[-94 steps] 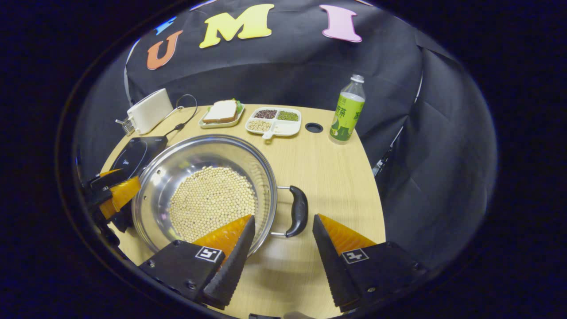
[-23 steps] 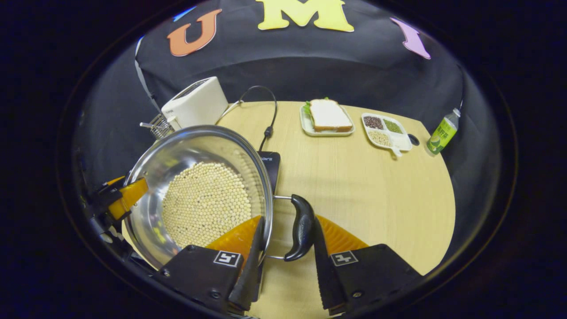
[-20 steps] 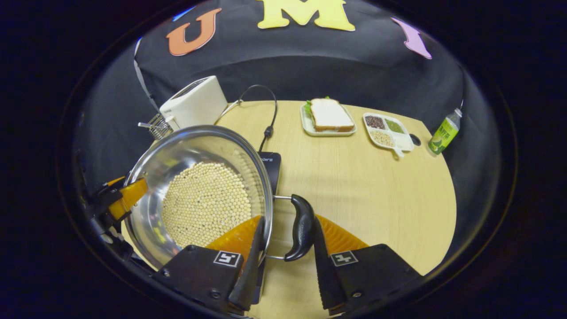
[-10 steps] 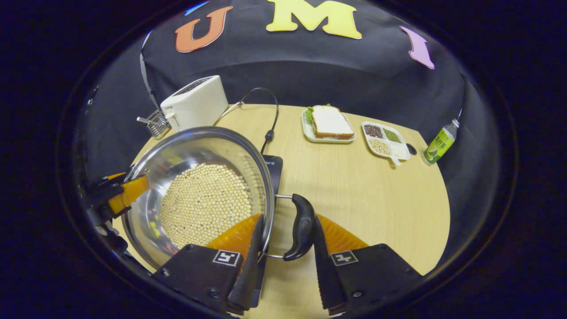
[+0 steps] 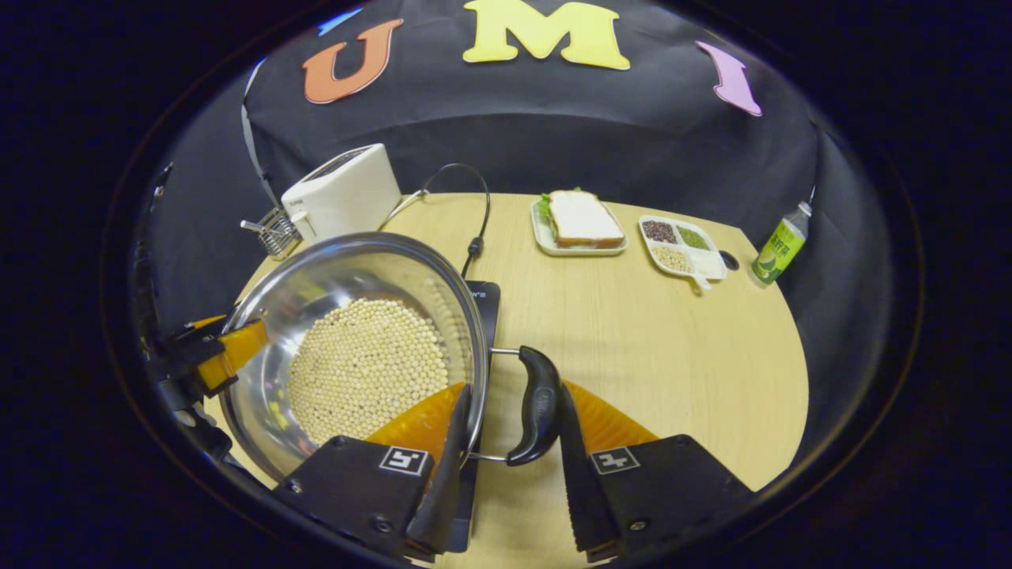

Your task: First push the handle of the pot to place it horizontally, then grasp the pot with both hands and set it on the induction cooktop.

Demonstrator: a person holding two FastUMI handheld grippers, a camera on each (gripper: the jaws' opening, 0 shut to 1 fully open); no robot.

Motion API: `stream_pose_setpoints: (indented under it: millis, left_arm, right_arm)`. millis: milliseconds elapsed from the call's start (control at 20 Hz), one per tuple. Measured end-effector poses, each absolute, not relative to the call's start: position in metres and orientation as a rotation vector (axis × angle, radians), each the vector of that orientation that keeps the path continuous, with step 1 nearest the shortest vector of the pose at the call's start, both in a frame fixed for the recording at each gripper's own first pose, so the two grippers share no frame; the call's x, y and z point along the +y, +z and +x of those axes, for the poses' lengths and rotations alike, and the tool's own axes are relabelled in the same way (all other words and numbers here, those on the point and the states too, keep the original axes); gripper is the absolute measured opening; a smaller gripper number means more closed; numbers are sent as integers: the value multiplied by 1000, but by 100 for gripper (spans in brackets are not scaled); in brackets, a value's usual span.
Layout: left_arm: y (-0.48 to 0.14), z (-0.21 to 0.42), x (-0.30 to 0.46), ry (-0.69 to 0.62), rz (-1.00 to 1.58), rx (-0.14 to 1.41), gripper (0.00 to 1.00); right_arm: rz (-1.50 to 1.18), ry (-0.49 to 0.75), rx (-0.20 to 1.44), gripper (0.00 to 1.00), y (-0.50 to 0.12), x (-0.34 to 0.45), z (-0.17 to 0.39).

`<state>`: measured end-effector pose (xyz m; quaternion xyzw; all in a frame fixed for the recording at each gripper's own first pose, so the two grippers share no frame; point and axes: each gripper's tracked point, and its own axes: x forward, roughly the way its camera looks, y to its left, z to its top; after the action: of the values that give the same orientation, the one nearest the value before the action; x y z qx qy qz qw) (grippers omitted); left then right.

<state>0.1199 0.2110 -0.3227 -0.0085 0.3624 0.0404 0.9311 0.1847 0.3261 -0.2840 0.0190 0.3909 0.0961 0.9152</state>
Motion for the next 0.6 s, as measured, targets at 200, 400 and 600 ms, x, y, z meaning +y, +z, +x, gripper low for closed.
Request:
stream_pose_setpoints:
  millis: [200,400,600]
  left_arm:
    - [-323,123,210,62,-26,726,66]
    - [-313,121,221,82,-22,695,70]
    - [-287,115,233,128,27,620,98]
  right_arm:
    - [62,189,801,59,-284,326,183]
    - [77,202,788,59,-282,325,184]
    - [47,214,704,78,-264,314,183]
